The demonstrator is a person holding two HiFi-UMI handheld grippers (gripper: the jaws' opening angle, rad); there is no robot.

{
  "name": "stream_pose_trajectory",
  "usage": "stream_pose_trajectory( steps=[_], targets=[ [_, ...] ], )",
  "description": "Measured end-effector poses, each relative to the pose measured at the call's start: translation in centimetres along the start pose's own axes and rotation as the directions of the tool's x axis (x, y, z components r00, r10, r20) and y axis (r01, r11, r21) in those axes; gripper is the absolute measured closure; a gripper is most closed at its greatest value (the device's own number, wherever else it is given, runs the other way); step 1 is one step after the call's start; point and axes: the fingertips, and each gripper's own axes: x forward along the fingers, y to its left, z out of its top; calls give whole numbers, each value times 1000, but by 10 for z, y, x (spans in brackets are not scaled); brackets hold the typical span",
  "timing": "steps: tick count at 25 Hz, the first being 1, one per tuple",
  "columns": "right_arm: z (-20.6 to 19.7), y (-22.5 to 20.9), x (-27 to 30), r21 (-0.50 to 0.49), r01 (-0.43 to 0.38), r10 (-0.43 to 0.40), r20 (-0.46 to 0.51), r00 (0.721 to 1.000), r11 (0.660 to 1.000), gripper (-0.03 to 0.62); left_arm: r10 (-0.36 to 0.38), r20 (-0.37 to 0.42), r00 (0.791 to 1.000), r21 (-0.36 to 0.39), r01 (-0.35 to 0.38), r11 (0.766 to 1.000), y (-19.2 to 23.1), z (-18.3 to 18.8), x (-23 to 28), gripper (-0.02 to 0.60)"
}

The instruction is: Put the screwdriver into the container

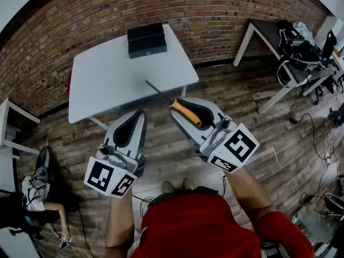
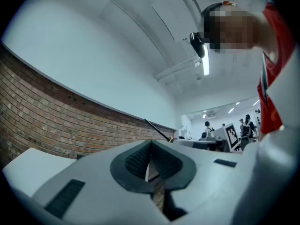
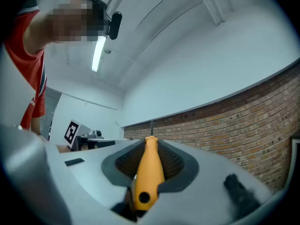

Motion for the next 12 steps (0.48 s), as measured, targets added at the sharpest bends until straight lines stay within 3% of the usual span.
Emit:
stream_pose_trajectory(
  steps=[12],
  targets=[
    [4, -18, -8, 41, -12, 11, 22, 1000, 999, 497, 0, -22, 1000, 17, 0, 1000, -4, -3, 20, 568]
  ],
)
